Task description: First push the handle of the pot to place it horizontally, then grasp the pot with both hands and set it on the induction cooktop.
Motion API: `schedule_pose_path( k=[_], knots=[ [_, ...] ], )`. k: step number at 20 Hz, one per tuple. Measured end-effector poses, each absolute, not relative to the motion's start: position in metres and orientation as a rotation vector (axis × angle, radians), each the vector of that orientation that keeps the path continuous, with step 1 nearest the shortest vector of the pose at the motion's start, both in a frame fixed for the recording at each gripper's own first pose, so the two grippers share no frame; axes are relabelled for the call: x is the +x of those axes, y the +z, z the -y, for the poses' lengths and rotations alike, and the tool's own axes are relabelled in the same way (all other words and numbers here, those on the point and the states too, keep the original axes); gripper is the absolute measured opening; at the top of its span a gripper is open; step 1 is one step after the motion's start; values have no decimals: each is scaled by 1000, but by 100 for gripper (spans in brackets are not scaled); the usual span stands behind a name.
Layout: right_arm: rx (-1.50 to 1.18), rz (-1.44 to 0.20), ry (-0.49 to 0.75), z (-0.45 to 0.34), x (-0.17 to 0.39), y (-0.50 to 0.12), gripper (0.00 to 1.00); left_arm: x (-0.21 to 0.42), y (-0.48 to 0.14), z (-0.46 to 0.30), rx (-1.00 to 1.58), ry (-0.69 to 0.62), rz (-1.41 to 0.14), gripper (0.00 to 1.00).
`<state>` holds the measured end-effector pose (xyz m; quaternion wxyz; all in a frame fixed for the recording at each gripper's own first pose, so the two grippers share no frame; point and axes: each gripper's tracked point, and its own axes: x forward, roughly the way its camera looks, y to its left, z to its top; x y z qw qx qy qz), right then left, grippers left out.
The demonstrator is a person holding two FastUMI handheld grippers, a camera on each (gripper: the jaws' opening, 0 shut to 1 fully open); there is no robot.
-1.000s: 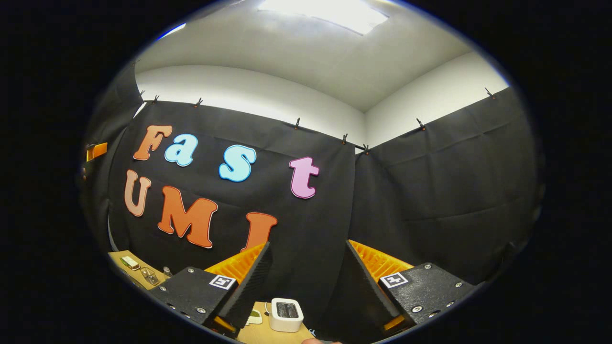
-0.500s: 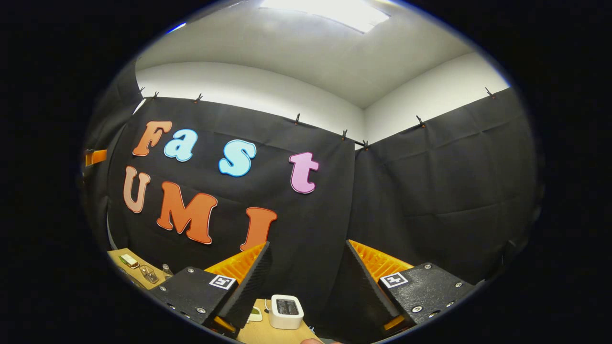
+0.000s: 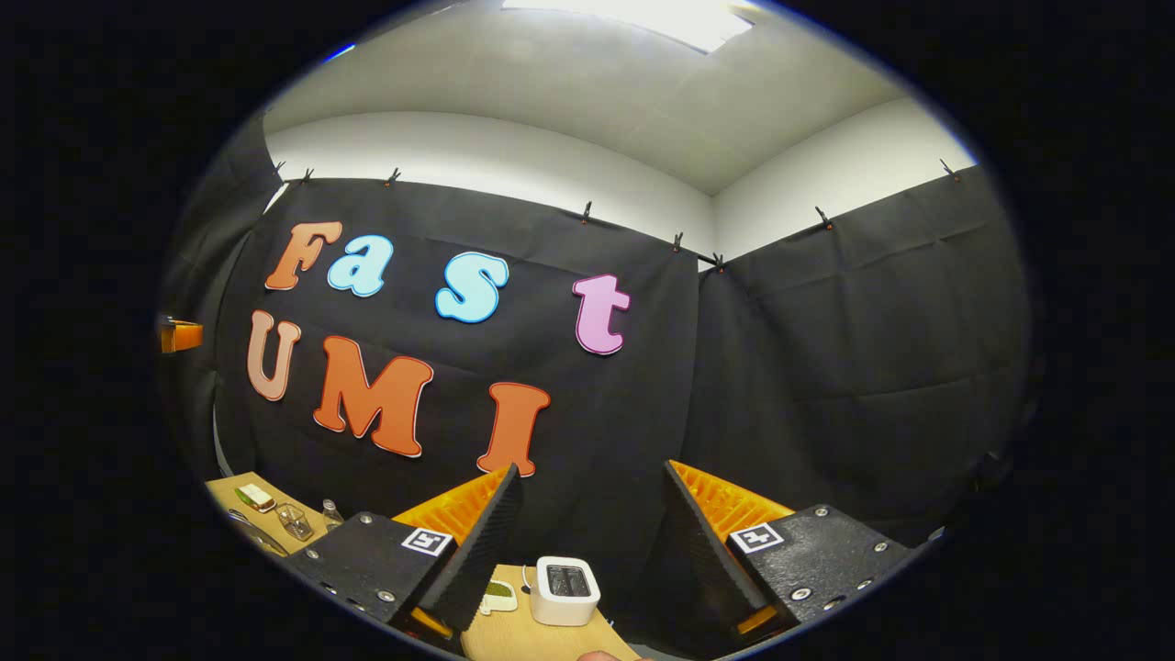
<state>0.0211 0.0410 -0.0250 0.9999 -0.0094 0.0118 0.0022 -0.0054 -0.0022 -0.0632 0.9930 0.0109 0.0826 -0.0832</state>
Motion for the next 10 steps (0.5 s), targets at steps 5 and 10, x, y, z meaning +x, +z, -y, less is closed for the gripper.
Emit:
schedule_pose_path(
  k=[5,10],
  knots=[
    [2,-34,8,-44,20,-36,94,-30,-142,20,39,-277,-403,4],
    [10,-60,15,-45,17,-52,94,-75,-233,24,44,-347,-714,4]
  ],
)
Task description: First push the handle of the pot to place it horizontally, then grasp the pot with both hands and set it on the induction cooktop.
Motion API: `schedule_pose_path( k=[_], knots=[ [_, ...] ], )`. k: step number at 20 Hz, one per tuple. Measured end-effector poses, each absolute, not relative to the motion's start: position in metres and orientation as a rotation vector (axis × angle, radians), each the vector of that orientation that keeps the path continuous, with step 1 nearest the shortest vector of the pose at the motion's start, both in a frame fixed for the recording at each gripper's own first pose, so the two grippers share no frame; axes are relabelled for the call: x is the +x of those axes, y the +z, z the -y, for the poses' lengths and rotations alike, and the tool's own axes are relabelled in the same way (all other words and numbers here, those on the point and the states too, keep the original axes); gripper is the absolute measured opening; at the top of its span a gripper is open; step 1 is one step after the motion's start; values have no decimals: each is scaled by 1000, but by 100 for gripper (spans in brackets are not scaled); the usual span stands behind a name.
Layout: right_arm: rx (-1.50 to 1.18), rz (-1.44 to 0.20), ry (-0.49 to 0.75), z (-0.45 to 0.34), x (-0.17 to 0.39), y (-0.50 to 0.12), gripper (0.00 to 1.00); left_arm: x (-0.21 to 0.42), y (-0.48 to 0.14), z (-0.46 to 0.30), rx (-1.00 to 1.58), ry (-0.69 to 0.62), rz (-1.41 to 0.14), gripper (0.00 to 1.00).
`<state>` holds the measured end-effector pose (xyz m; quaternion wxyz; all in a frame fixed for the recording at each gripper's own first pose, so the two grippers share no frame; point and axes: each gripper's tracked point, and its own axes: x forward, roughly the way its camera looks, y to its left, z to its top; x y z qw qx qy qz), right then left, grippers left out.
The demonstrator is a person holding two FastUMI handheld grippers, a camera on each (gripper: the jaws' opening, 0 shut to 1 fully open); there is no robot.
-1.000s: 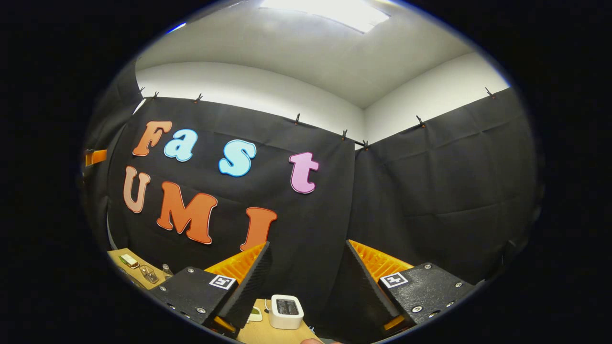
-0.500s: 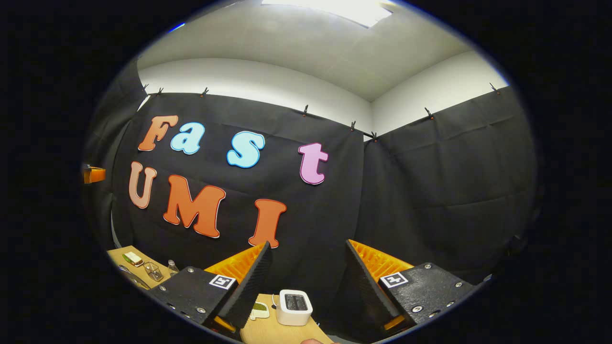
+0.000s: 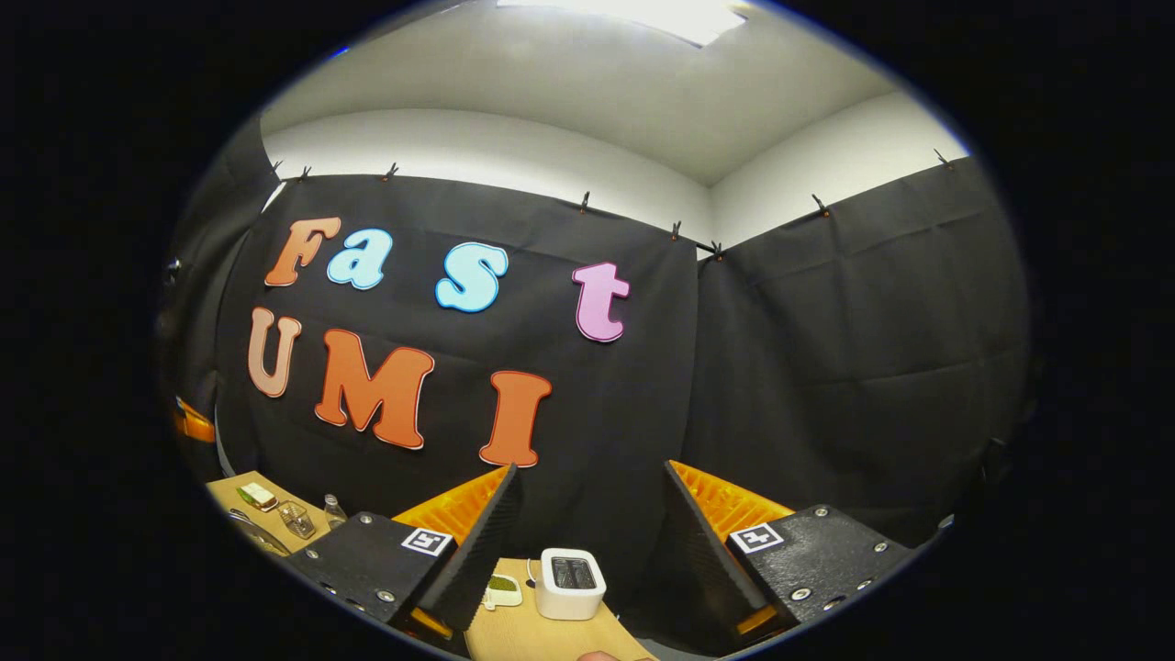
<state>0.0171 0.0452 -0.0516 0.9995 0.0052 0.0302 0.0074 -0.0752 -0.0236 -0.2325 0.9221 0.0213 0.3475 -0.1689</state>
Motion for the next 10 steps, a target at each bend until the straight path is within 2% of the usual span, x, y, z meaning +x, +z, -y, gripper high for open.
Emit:
schedule_pose_path(
  k=[5,6,7,10],
  knots=[
    [0,-90,9,-43,13,-68,94,-147,-312,20,172,-425,-969,4],
    [3,-96,9,-43,13,-70,94,-161,-326,18,196,-436,-1025,2],
    [7,-103,9,-42,13,-73,94,-175,-339,14,215,-448,-1072,5],
    [13,-122,5,-41,12,-82,94,-220,-369,9,249,-476,-1210,5]
  ],
)
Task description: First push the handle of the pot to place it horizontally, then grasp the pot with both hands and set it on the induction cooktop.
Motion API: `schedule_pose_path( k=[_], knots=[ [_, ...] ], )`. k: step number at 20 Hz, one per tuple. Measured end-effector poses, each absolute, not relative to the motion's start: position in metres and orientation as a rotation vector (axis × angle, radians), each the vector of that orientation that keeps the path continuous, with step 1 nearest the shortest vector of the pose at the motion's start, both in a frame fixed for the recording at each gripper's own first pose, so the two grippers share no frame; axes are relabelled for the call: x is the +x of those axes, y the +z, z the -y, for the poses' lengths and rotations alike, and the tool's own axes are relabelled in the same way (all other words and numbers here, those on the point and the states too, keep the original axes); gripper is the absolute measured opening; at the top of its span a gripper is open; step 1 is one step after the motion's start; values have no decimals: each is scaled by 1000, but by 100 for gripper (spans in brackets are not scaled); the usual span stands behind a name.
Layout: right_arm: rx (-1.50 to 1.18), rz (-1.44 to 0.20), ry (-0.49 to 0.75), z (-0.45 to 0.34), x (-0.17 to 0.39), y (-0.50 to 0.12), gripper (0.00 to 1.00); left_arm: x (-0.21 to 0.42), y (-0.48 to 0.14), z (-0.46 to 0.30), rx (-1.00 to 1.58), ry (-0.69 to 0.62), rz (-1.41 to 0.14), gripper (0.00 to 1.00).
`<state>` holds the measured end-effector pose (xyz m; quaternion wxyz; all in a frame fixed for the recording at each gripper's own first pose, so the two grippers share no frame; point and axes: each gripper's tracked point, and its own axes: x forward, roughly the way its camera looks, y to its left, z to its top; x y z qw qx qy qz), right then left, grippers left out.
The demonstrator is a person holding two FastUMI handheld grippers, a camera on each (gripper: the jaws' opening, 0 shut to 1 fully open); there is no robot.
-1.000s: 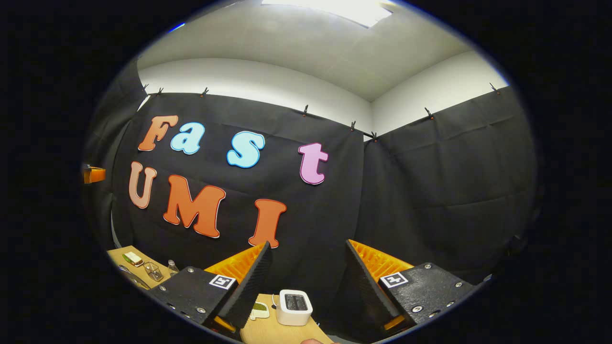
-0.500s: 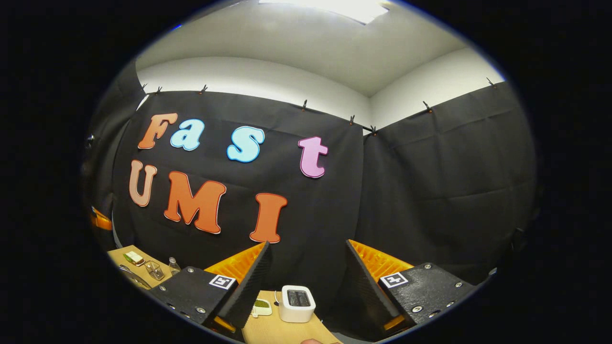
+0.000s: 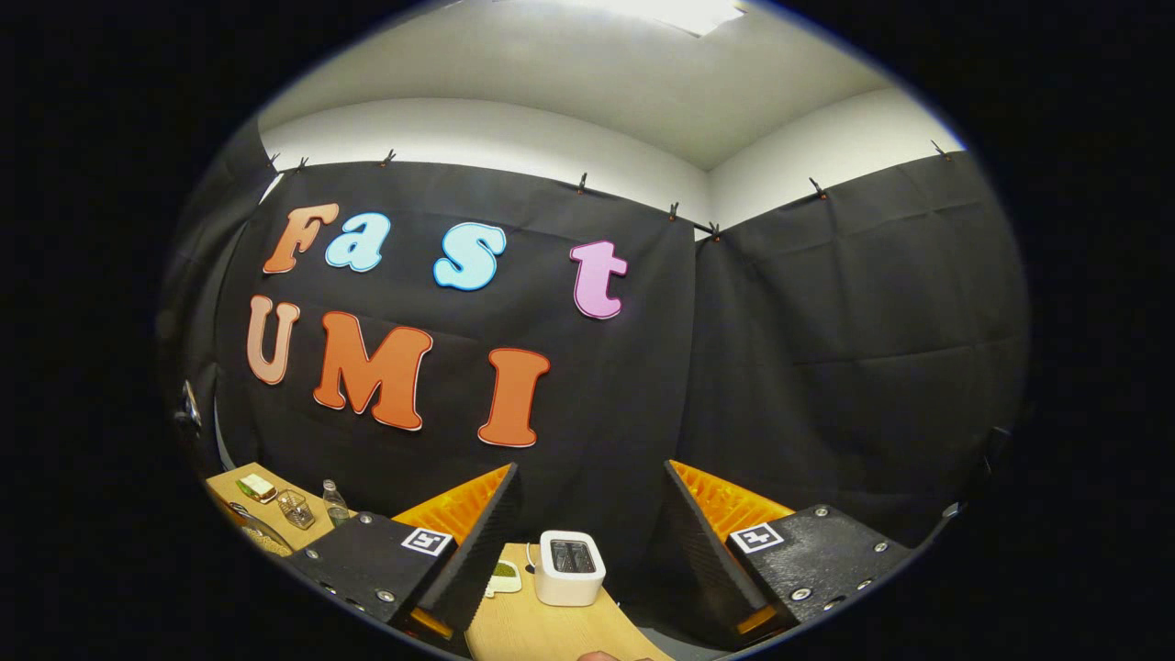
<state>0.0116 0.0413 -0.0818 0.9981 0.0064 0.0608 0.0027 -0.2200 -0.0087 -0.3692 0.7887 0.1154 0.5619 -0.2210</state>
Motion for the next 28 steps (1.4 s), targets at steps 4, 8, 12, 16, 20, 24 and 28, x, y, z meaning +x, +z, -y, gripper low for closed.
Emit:
schedule_pose_path(
  k=[4,8,12,16,20,24,28],
  knots=[
    [19,-144,4,-42,10,-92,94,-271,-395,-3,281,-520,-1354,5],
    [16,-168,10,-45,9,-102,94,-315,-410,-19,277,-547,-1500,5],
    [-7,-185,-7,-40,10,-108,94,-345,-422,-46,356,-563,-1604,5],
    [0,-198,-18,-36,9,-111,94,-381,-438,-66,397,-598,-1714,5],
    [-5,-208,-31,-33,7,-114,94,-399,-455,-88,445,-567,-1793,5],
    [-15,-234,-35,-33,3,-121,94,-400,-473,-73,428,-579,-1803,5],
    [-34,-241,-64,-23,-4,-120,94,-396,-480,-55,463,-625,-1783,1]
  ],
)
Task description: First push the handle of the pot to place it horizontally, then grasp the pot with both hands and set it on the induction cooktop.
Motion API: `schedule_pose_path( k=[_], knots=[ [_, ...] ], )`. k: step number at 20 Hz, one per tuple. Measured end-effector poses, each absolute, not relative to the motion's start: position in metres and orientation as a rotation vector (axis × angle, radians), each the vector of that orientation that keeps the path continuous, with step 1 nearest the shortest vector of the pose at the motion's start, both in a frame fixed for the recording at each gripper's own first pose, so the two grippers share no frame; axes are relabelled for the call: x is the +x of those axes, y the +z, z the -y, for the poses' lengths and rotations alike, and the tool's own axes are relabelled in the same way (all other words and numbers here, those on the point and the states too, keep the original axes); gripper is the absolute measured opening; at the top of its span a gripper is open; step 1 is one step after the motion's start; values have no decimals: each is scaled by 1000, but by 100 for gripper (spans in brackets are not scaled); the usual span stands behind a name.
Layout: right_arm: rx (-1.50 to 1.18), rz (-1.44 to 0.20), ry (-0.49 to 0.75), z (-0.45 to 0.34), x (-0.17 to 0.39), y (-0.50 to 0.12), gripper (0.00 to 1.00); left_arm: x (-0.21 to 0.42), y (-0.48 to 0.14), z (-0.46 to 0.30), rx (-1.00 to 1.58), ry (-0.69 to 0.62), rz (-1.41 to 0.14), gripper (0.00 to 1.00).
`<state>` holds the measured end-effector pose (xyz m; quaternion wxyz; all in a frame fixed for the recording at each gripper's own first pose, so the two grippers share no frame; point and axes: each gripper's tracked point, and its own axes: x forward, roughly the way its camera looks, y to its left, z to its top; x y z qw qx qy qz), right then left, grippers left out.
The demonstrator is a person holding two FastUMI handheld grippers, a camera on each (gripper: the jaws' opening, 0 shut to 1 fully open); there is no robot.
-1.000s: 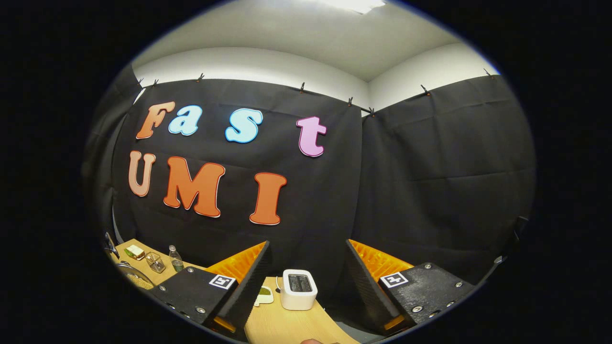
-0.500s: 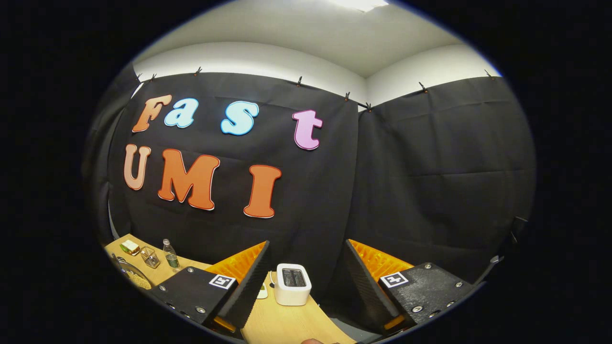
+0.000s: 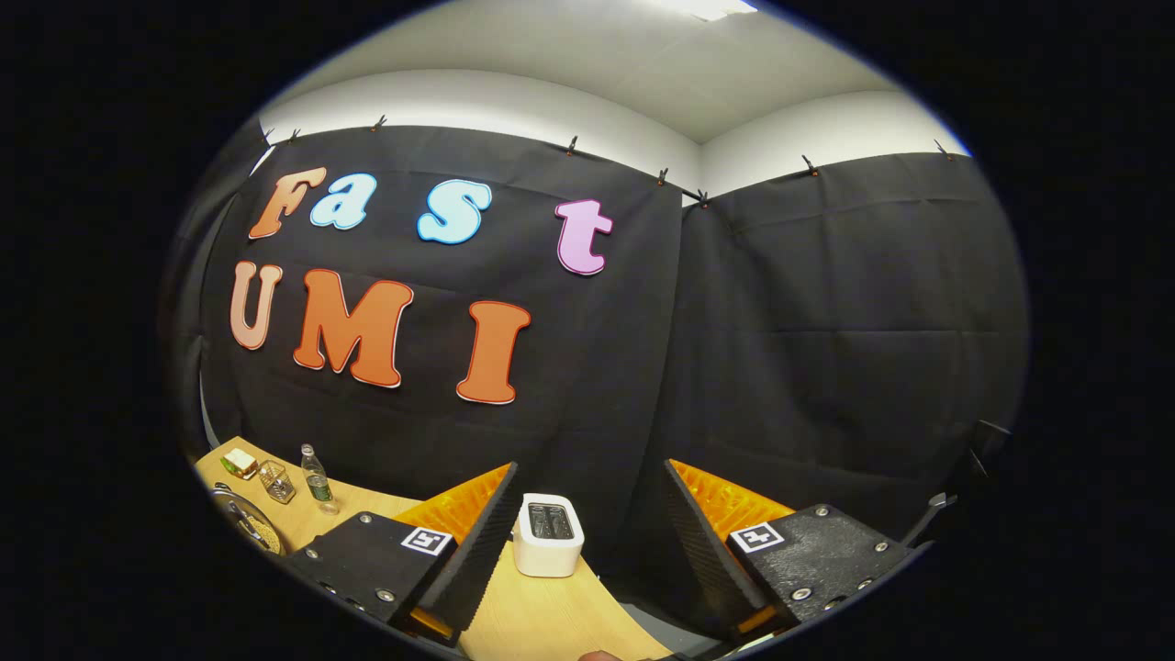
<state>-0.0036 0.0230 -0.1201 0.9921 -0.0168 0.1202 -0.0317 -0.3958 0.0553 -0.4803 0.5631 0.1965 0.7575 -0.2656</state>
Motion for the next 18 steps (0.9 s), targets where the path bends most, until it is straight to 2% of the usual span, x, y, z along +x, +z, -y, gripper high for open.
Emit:
schedule_pose_path(
  k=[18],
  knots=[
    [-60,-331,-212,21,-48,-134,94,-350,-520,0,467,-636,-1746,2]
  ],
)
